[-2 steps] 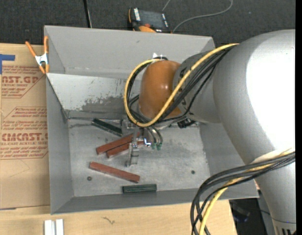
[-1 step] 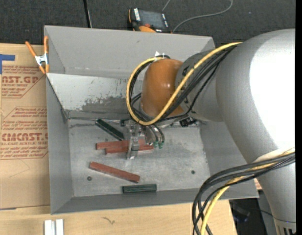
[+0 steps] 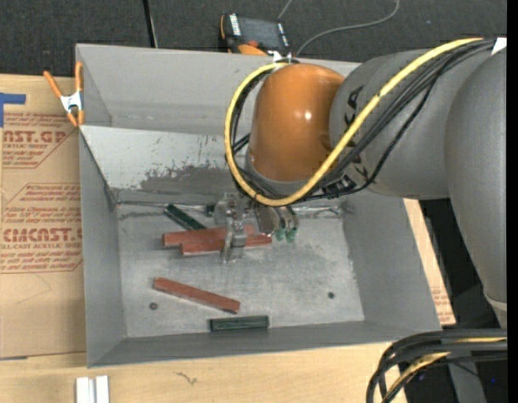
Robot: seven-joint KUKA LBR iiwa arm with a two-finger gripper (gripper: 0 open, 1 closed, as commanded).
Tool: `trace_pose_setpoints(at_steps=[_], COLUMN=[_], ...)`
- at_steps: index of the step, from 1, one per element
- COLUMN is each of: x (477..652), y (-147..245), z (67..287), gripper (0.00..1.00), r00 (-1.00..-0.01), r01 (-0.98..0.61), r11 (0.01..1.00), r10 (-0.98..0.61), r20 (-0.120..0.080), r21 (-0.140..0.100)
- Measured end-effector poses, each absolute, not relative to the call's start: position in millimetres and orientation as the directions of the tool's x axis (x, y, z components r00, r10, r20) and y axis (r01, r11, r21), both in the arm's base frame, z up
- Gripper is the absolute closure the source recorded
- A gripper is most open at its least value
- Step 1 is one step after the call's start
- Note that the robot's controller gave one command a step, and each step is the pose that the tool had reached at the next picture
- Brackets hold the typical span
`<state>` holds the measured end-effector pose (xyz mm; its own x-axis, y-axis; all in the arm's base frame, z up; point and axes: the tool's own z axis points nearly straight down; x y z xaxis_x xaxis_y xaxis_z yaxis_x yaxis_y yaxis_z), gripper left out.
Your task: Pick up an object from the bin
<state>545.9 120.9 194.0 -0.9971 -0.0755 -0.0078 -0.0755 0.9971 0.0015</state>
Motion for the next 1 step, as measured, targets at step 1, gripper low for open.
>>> trace_pose_setpoints(at_steps=[1], x=[552.0], y=[119.1], z=[243.9], gripper=[1.00], r00=[-0.998], r01=[-0.064], r11=[0.998], r10=[-0.064], r20=[-0.008], r21=[0.002])
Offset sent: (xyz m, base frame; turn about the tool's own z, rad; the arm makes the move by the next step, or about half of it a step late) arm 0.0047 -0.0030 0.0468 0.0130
